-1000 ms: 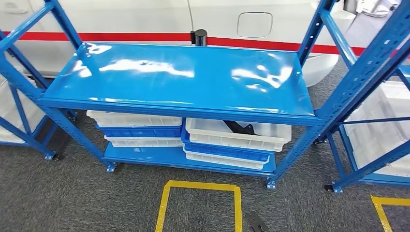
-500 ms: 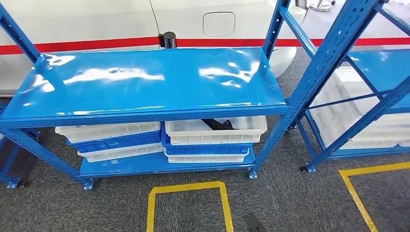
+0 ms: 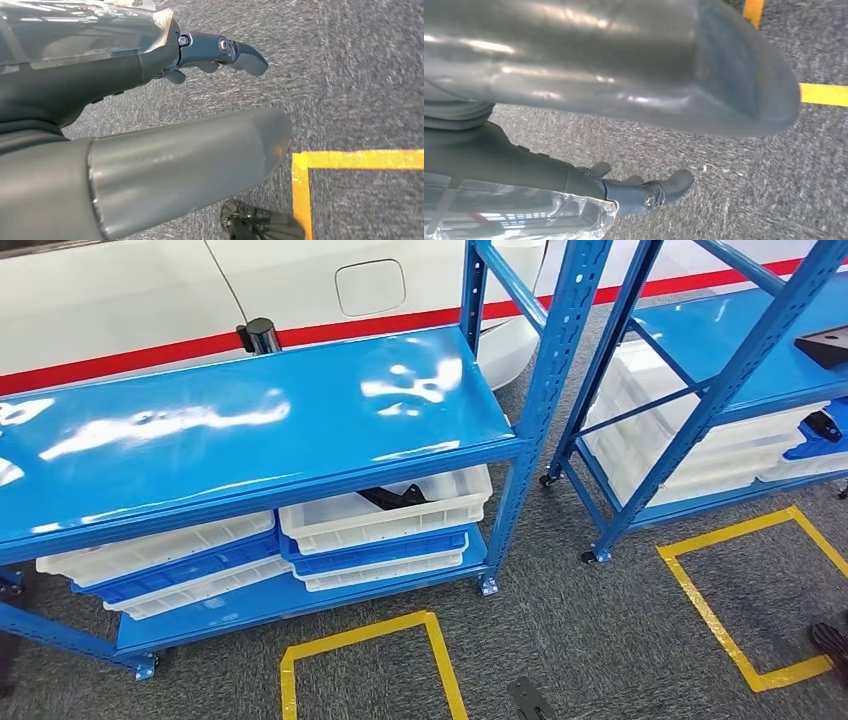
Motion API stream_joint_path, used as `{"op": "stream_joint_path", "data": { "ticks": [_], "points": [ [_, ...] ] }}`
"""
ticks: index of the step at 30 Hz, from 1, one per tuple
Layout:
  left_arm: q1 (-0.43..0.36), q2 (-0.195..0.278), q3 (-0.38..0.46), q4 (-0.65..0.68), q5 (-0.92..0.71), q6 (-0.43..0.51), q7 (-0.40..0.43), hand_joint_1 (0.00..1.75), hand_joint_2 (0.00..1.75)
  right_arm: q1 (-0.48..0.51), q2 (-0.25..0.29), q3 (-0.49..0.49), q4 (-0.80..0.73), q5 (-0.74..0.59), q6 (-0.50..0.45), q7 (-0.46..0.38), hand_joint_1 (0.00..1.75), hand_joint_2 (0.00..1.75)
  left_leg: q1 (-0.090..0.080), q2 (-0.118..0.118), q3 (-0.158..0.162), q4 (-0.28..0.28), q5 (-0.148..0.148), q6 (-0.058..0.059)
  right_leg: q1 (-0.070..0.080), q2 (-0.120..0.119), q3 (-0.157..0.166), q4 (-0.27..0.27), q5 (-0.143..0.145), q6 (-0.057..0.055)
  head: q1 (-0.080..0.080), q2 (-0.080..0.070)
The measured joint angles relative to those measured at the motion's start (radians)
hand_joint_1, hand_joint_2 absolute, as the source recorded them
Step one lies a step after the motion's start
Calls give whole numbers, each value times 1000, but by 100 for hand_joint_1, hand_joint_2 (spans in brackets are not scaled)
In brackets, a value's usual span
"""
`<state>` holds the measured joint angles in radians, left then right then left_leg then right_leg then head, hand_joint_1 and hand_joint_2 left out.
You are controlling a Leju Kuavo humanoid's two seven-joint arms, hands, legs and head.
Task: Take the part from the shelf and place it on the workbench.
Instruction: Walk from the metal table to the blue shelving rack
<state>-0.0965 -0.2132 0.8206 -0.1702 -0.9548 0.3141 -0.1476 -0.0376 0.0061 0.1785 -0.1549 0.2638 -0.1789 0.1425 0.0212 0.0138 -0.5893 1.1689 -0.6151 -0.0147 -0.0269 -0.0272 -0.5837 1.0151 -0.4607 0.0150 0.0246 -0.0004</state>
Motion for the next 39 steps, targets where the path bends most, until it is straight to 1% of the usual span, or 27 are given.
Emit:
{"op": "stream_joint_path", "data": {
  "ticks": [1, 2, 3, 4, 5, 6, 7, 8, 9, 10, 11, 14, 18, 24, 32, 36, 39],
  "points": [
    [2, 0, 0, 0, 0, 0, 0, 0, 0, -1, 1, 1, 0, 1, 0, 0, 0, 0, 0, -10, -37, 67, -26, -1, 2, 7, 1, 0, -1, -4, 0, 0],
    [5, 1, 0, 0, 0, 0, 0, 0, 0, -2, 1, 2, 0, 2, 0, 0, 0, 0, 0, -14, -65, 113, -35, -1, 4, 15, 2, 0, -1, -6, 0, 0],
    [6, 1, 0, 0, 0, 0, 0, 0, 0, -1, 2, 3, 0, 2, 0, 0, 0, 0, 0, -15, -78, 124, -23, 0, 6, 22, 4, 0, -2, -7, 0, 0],
    [8, 2, 0, 0, 0, 1, 0, 0, 0, -1, 2, 4, 0, 2, 0, 0, 0, 0, 0, -15, -72, 96, 8, 2, 7, 29, 7, 1, -3, -7, 0, 0],
    [8, 2, 0, 0, 0, 1, 1, 0, 0, -1, 2, 4, 0, 2, 0, 0, 0, 0, 0, -15, -49, 35, 50, 5, 7, 35, 10, 1, -4, -6, 0, 0],
    [8, 2, 0, 0, 1, 1, 1, 0, 0, -1, 2, 5, 0, 3, 0, 0, 0, 0, -1, -17, -20, -35, 85, 9, 9, 40, 13, 1, -5, -5, 0, 0],
    [7, 2, 0, 0, 1, 1, 1, 0, 0, -2, 3, 6, 0, 3, 0, 0, 0, 0, -2, -18, 4, -93, 110, 13, 13, 44, 13, 2, -7, -2, 0, 0],
    [7, 2, 0, 0, 1, 1, 1, 0, 0, -2, 2, 7, 0, 3, 0, 0, 0, 0, -3, -19, 19, -130, 124, 14, 17, 46, 12, 4, -9, -1, 0, 0],
    [6, 2, 0, 0, 2, 1, 1, 0, 0, -1, 2, 7, 0, 3, 0, 0, 0, 0, -4, -20, 22, -143, 126, 14, 20, 47, 11, 5, -11, 0, 1, 0],
    [6, 2, 0, 0, 2, 1, 1, 0, 0, 0, 1, 7, 0, 3, 0, 0, 0, 0, -6, -20, 21, -145, 128, 13, 22, 47, 9, 5, -12, 1, 1, 0],
    [7, 2, 1, 0, 2, 2, 2, 0, 0, 1, 0, 7, 0, 3, 0, 0, 0, 0, -7, -20, 21, -145, 130, 13, 21, 47, 9, 5, -12, 0, 1, 0],
    [7, 2, 1, 0, 2, 2, 2, 0, 0, 1, 0, 9, 0, 3, 7, 0, 0, 0, -12, -21, 20, -145, 130, 19, 17, 47, 11, -1, -8, 6, 1, 0],
    [7, 1, 1, 0, 2, 2, 2, 0, 0, 0, 0, 14, 0, 4, 10, -1, 0, 0, -13, -21, 20, -144, 130, 23, 16, 47, 13, -5, -6, 10, 1, 0],
    [7, 1, 1, 0, 2, 2, 2, 0, 0, 0, 0, 17, 0, 4, 10, -1, 0, 0, -14, -21, 20, -144, 129, 25, 16, 47, 12, -5, -5, 11, 1, 0],
    [7, 1, 1, 0, 2, 2, 2, 0, 0, 0, 0, 18, 0, 4, 11, -3, 0, 0, -9, -21, 20, -145, 129, 25, 20, 47, 12, -5, -5, 11, 1, 0],
    [7, 2, 1, 0, 1, 2, 2, 0, 0, 0, 0, 18, 0, 5, 12, -3, 0, 175, -9, -21, 19, -143, 128, 27, 19, 47, 12, -6, -4, 13, 1, 0],
    [7, 3, 1, 0, 1, 2, 4, 0, 0, 0, 2, 20, 0, 11, 17, -1, 0, 175, -12, -21, 18, -141, 125, 34, 15, 47, 13, -8, -3, 18, 1, 0]
  ]
}}
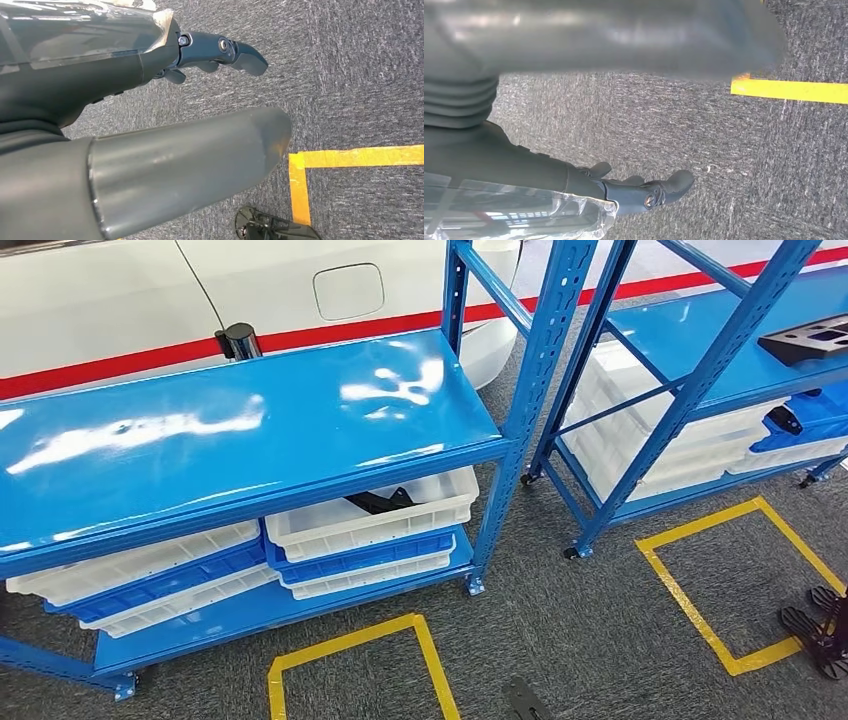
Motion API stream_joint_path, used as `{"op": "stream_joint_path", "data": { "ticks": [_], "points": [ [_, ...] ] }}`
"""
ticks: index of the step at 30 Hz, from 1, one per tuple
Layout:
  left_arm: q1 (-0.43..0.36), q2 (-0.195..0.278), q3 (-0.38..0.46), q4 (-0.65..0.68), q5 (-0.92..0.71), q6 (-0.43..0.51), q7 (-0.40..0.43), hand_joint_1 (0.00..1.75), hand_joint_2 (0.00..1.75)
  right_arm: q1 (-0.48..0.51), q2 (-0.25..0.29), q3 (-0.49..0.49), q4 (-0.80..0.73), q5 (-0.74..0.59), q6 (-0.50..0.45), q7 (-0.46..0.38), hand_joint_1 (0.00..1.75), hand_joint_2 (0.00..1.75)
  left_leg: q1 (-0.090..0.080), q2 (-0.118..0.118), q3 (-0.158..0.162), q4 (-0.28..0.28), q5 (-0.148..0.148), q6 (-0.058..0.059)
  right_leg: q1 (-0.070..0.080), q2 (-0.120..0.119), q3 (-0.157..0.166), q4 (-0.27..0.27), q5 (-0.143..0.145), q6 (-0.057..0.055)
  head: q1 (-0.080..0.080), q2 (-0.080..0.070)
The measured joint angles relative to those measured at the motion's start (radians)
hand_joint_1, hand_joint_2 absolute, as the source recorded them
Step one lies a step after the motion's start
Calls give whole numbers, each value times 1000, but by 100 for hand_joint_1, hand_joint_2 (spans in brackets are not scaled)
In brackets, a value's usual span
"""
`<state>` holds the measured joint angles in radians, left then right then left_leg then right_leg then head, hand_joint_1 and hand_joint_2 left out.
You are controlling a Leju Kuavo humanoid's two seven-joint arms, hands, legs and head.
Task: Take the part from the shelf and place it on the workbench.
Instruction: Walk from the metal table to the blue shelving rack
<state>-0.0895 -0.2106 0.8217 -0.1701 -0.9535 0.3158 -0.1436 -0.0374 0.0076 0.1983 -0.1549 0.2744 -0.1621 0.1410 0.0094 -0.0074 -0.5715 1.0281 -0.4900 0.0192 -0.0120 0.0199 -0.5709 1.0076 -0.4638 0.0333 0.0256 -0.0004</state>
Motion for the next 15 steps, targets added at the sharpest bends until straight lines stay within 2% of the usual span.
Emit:
{"op": "stream_joint_path", "data": {
  "ticks": [3, 4, 6, 8, 9, 10, 11, 13, 14, 15],
  "points": [
    [-1, 0, 0, 0, 1, 0, 1, 0, 0, -1, 1, 3, 0, 8, 4, 2, 0, 175, 2, -1, 8, -18, 10, 12, 1, -3, 2, -3, 1, 10, 0, 0],
    [-1, -1, 0, 0, 1, 0, 1, 0, 0, -1, 0, 4, 0, 9, 5, 2, 0, 175, 5, -1, 15, -30, 17, 18, 2, -5, -3, 8, -7, 11, 0, 0],
    [-1, -2, 0, 0, 1, 0, 2, 0, 0, -2, 0, 4, 0, 11, 6, 3, 0, 175, 9, -2, 25, -47, 27, 24, 0, -9, -41, 90, -49, 8, 2, 0],
    [-1, -2, 0, 0, 2, 0, 3, 0, 0, -1, -1, 5, 0, 11, 7, 3, 0, 175, 10, -8, 25, -50, 29, 26, -5, -10, -101, 221, -103, 7, 3, 0],
    [0, -2, 0, 0, 2, 0, 3, 0, 0, 0, -2, 5, 0, 11, 7, 3, 0, 175, 11, -13, 25, -49, 28, 24, -9, -10, -118, 259, -114, 12, 3, 0],
    [0, -2, 1, 0, 3, 0, 3, 0, 0, 0, -3, 5, 0, 12, 7, 3, 0, 175, 14, -20, 25, -49, 28, 20, -14, -10, -117, 262, -109, 22, 3, 0],
    [0, -2, 1, 0, 3, 0, 3, 0, 0, 1, -5, 5, 0, 12, 7, 3, 0, 175, 18, -28, 26, -47, 27, 15, -20, -9, -94, 220, -89, 36, 3, 0],
    [0, -1, 1, 0, 3, 0, 3, 0, 0, 0, -5, 5, 0, 12, 7, 3, 0, 175, 24, -47, 25, -38, 21, -2, -33, 10, -18, 79, -40, 63, 3, 0],
    [0, -1, 1, 0, 3, 0, 3, 0, 0, -1, -4, 5, 0, 12, 7, 3, 0, 175, 25, -55, 23, -33, 17, -12, -37, 19, 11, 28, -27, 65, 4, 0],
    [0, 0, 1, 0, 3, 0, 3, 0, 0, -1, -2, 5, 0, 12, 7, 3, 0, 175, 24, -62, 20, -29, 16, -21, -38, 26, 25, 2, -24, 60, 4, 0]
  ]
}}
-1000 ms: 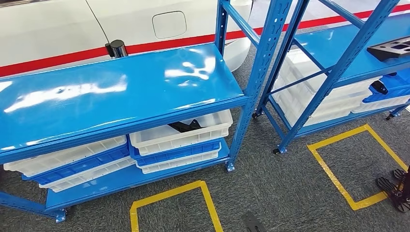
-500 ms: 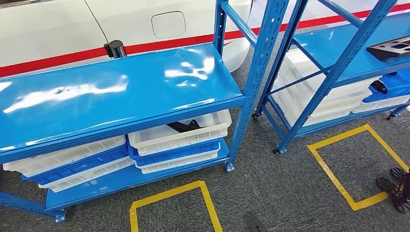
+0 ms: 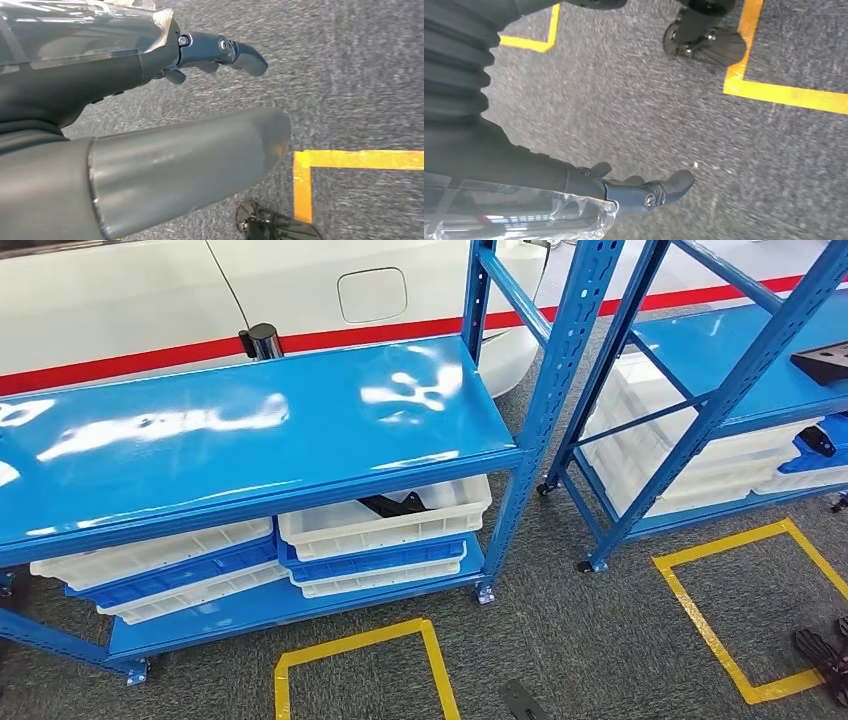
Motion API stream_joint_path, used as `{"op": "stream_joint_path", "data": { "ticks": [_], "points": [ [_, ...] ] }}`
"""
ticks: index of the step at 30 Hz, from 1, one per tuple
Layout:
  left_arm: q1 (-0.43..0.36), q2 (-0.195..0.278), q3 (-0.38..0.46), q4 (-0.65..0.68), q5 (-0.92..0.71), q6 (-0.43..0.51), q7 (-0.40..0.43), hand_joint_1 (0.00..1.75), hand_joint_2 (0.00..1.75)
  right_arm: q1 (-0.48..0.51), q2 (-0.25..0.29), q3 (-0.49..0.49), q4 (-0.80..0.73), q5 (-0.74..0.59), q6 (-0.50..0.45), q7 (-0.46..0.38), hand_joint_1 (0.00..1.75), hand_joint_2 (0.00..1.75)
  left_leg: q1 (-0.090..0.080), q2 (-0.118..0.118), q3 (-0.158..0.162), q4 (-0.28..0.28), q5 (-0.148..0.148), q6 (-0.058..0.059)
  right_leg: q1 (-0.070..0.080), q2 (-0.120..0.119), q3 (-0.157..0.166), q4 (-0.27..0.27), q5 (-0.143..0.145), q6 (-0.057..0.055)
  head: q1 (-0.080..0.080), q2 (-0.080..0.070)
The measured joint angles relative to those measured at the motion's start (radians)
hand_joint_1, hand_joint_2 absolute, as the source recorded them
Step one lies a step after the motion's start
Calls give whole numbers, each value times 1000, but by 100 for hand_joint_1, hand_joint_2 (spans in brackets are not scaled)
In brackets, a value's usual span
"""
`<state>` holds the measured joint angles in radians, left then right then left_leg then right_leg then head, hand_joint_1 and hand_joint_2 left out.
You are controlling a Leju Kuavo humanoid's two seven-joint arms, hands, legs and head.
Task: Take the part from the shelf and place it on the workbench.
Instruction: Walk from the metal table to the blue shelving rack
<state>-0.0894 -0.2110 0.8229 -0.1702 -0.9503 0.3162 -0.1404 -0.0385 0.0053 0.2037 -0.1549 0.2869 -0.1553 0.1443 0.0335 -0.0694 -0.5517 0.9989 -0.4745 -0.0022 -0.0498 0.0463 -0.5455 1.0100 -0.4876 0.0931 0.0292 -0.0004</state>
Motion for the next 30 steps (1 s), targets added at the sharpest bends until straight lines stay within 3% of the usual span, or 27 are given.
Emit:
{"op": "stream_joint_path", "data": {
  "ticks": [2, 4, 6, 8, 9, 10, 11, 12, 13, 15, 16, 18, 19, 21, 23, 24, 25, 26, 28, 29, 30],
  "points": [
    [1, 0, 1, 0, 0, 0, 0, 0, 0, 0, 1, 0, 0, 0, 0, 1, 0, 175, 1, -13, -4, -1, 2, -13, 5, -8, 2, 2, -3, -22, 0, 0],
    [1, 0, 1, 0, 0, 0, 0, 0, 0, 1, 0, 0, 0, 0, 0, 2, 0, 175, 5, 2, -10, 13, -7, -20, 6, -22, 3, 4, -3, -40, -1, 0],
    [0, 0, 1, 0, 0, 0, 0, 0, 0, 0, -1, 0, 0, 0, 0, 2, 0, 175, 5, 42, -51, 100, -55, -22, 9, -40, 4, 3, -4, -58, -2, 0],
    [-1, 0, 1, 0, -1, 0, 0, 0, 0, 2, -1, 0, 0, 0, 0, 2, 0, 175, 2, 62, -122, 239, -118, -20, 20, -61, 4, 3, -8, -70, -4, 0],
    [-1, 0, 1, 0, -1, 0, 0, 0, 0, 3, 0, 0, 0, 0, 0, 2, 0, 175, 2, 64, -148, 288, -132, -18, 25, -72, 5, 3, -9, -74, -4, 0],
    [1, 0, 1, 0, -1, 0, 0, 0, 0, 3, 0, 0, 0, -1, 0, 2, 0, 175, 1, 65, -157, 301, -125, -13, 29, -83, 6, 3, -11, -76, -4, 0],
    [2, 0, 1, 0, -1, 0, 0, 0, 0, 3, 0, 0, 0, -1, 0, 3, 0, 175, -1, 68, -145, 276, -101, -7, 33, -93, 8, 3, -12, -77, -4, 0],
    [2, 0, 1, 0, -1, 0, 0, 0, 0, 2, 0, 0, 0, -1, 0, 3, 0, 175, -6, 78, -115, 216, -66, 2, 36, -102, 11, 3, -13, -79, -4, 0],
    [1, 1, 1, 0, -1, 0, 0, 0, 0, 1, 1, 0, 0, -1, 0, 3, 0, 175, -13, 101, -79, 145, -36, 13, 39, -110, 15, 3, -15, -79, -3, 0],
    [-2, 2, 1, 0, -1, 0, 0, 0, 0, 0, 2, 0, 0, -1, -1, 3, 0, 175, -28, 139, -33, 49, -8, 28, 47, -126, 18, 4, -20, -75, -3, 0],
    [-4, 2, 1, 0, -1, -1, 0, 0, 0, 0, 3, 0, 0, -1, -2, 3, 0, 175, -35, 147, -28, 35, -9, 30, 50, -135, 19, 3, -23, -72, -3, 0],
    [-4, 2, 1, 0, -2, -1, 0, 0, 0, -1, 3, 0, 0, -2, -2, 3, 0, 175, -36, 124, -30, 28, -4, 34, 50, -150, 20, 3, -26, -63, -3, 0],
    [-4, 2, 1, 0, -2, -1, 0, 0, 0, -1, 3, 0, 0, -1, -2, 2, 0, 175, -34, 112, -28, 22, 0, 38, 49, -141, 19, 10, -33, -59, -2, 0],
    [-7, 1, 1, 0, -3, -2, 0, 0, 0, -1, 2, 0, 0, -1, -2, 2, 0, 87, -27, 91, -24, 12, 9, 47, 46, -95, -10, 77, -69, -59, -1, 0],
    [-10, -1, 1, 0, -4, -2, 0, 0, 0, 2, 0, 0, 0, -1, -3, 2, 0, 0, -26, 70, -26, 12, 11, 51, 42, -57, -73, 210, -123, -63, 0, 0],
    [-10, -2, 1, 0, -4, -2, 0, 0, 0, 4, -1, 0, 0, 0, -4, 2, 0, 0, -26, 60, -27, 12, 12, 51, 41, -52, -103, 265, -140, -61, 0, 0],
    [-9, -2, 1, 0, -4, -2, 0, 0, 0, 5, -2, 0, 0, 1, -5, 2, 0, 0, -26, 51, -26, 12, 11, 50, 39, -50, -118, 287, -140, -55, 0, 0],
    [-9, -2, 1, 0, -4, -2, 0, 0, 0, 5, -3, 0, 0, 2, -6, 1, 0, 0, -25, 44, -25, 13, 11, 49, 37, -49, -114, 267, -123, -45, 0, 0],
    [-9, -3, 1, 0, -4, -2, 0, 0, 0, 4, -4, 0, 0, 3, -7, -1, 0, 0, -23, 33, -21, 15, 7, 43, 29, -49, -59, 131, -58, -22, 0, 0],
    [-9, -3, 1, 0, -4, -2, 0, 0, 0, 3, -4, 0, 0, 3, -8, -1, 0, 0, -25, 29, -19, 17, 4, 38, 27, -47, -32, 67, -31, -17, 0, 0],
    [-9, -3, 1, 0, -4, -2, 0, 0, 0, 3, -4, 0, 0, 3, -8, -1, 0, 0, -27, 27, -19, 18, 2, 33, 26, -46, -13, 23, -13, -20, 0, 0]
  ]
}}
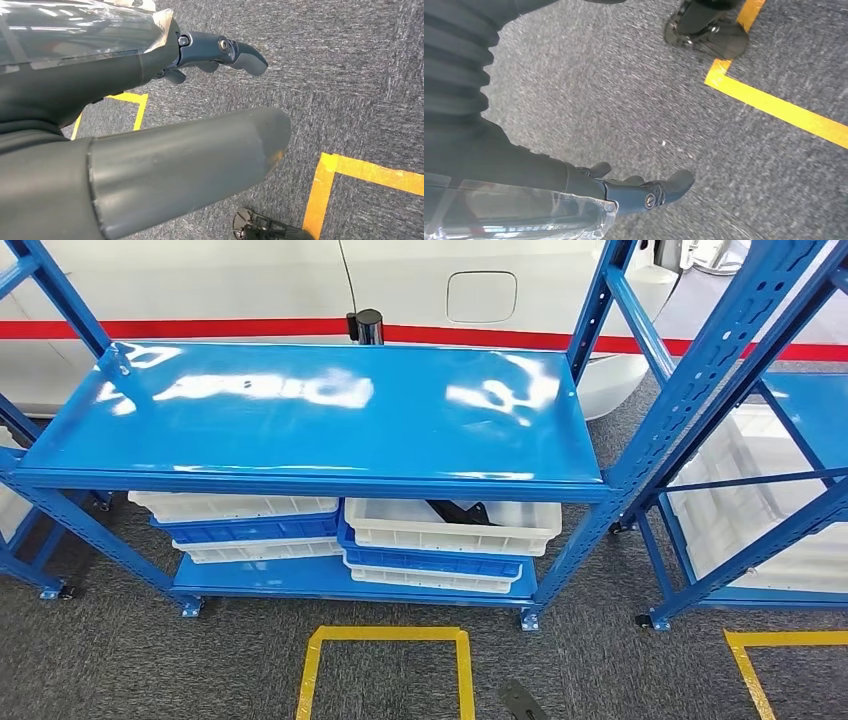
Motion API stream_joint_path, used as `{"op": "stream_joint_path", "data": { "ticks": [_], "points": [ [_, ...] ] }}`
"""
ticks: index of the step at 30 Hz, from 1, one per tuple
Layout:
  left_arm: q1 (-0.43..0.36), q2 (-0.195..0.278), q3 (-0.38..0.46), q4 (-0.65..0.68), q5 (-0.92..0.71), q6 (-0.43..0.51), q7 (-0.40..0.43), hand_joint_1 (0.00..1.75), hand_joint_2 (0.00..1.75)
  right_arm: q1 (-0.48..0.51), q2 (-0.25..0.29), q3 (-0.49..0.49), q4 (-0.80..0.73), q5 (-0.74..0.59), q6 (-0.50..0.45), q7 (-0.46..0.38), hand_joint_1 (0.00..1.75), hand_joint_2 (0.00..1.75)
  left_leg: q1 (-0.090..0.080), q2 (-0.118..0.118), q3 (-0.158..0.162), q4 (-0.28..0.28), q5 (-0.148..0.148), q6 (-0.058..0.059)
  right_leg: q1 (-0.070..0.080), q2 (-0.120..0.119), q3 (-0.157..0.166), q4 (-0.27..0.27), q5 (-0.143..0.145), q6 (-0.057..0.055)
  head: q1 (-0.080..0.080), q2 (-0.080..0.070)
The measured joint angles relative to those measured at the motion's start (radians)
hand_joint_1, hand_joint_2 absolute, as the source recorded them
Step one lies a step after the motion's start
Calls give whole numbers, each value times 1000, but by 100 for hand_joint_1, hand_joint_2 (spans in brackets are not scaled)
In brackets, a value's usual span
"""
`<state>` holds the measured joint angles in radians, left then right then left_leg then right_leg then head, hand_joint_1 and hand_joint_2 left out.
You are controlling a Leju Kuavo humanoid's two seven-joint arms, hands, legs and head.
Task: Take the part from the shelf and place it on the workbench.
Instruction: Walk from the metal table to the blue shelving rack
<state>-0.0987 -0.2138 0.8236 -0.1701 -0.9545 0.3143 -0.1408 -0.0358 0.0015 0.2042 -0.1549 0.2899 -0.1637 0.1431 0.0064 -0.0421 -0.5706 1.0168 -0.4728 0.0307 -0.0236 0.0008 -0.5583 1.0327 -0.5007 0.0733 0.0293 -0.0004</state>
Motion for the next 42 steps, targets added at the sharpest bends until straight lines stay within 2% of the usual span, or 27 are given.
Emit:
{"op": "stream_joint_path", "data": {
  "ticks": [1, 3, 5, 7, 10, 15, 25, 26, 29, 30, 34, 41, 42],
  "points": [
    [0, 0, 0, 0, 0, 0, 0, 0, 0, 0, 1, 0, 0, 0, 0, 0, 0, 0, -2, -1, -1, 2, -3, -1, -1, 1, 7, -18, 6, -6, 0, 0],
    [0, 0, 0, 0, 0, 0, 0, 0, 0, 0, 2, 0, 0, 0, -2, 0, 0, 0, -4, -1, -2, 3, -2, 10, 0, 3, 9, -20, 10, -18, -2, 0],
    [0, 1, 0, 0, 0, 0, 0, 0, 0, -1, 2, 0, 0, 0, -4, 0, 0, 0, -3, 1, -1, 1, 0, 21, 2, 4, 8, -20, 11, -21, -2, 0],
    [-1, 1, 0, 0, 0, 0, 0, 0, 0, -2, 2, 0, 0, 0, -5, 0, 0, 0, -2, 2, 1, -3, 0, 21, 5, 5, 8, -20, 11, -22, -2, 0],
    [-1, 0, 0, 0, 0, 0, 0, 0, 0, -2, 3, 0, 0, 0, -6, 0, 0, 0, 0, 3, 3, -8, 2, 14, 7, 6, 8, -20, 10, -24, -2, 0],
    [-1, 0, 0, 0, 0, -1, 0, 0, 0, -3, 2, 0, 0, 0, -6, 0, 0, 0, 3, 4, 2, -11, 2, -15, 11, 6, 7, -19, 9, -33, -2, 0],
    [-2, 0, 0, 0, 1, 0, 0, 0, 0, -4, 3, 0, 0, 4, -9, 1, 0, 0, -5, 4, 1, -9, 2, -16, 5, 5, 7, -19, 10, -36, -2, 0],
    [-2, 0, 0, 0, 2, 0, 0, 0, 44, -4, 3, 0, 0, 5, -11, 1, 0, 0, -6, 4, 1, -9, 2, -16, 4, 5, 7, -19, 10, -36, -2, 0],
    [-2, 0, 1, 0, 5, 0, 0, 0, 175, -4, 3, 0, 0, 8, -24, 1, 0, 131, -6, 4, 1, -8, 2, -16, 3, 5, 7, -19, 10, -36, -2, 0],
    [-2, 0, 1, 0, 6, -1, 1, 0, 175, -4, 3, 0, 0, 8, -28, 1, 0, 175, -7, 4, 1, -8, 2, -16, 3, 5, 8, -19, 11, -36, -2, 0],
    [10, 8, -26, -4, 36, -31, 16, 0, 175, 3, 3, -2, -3, -9, -22, 1, 0, 175, -7, 4, 1, -8, 2, -16, 3, 5, 7, -19, 11, -36, -2, 0],
    [55, 44, -160, -36, 214, -92, 41, 0, 175, 36, 3, -19, -32, -65, 14, -21, 0, 175, -6, 4, 1, -8, 2, -16, 3, 5, 7, -19, 10, -36, -2, 0],
    [62, 49, -182, -42, 241, -100, 45, 0, 131, 41, 3, -24, -38, -73, 20, -25, 0, 175, -6, 4, 0, -8, 2, -16, 3, 5, 7, -19, 10, -36, -2, 0]
  ]
}}
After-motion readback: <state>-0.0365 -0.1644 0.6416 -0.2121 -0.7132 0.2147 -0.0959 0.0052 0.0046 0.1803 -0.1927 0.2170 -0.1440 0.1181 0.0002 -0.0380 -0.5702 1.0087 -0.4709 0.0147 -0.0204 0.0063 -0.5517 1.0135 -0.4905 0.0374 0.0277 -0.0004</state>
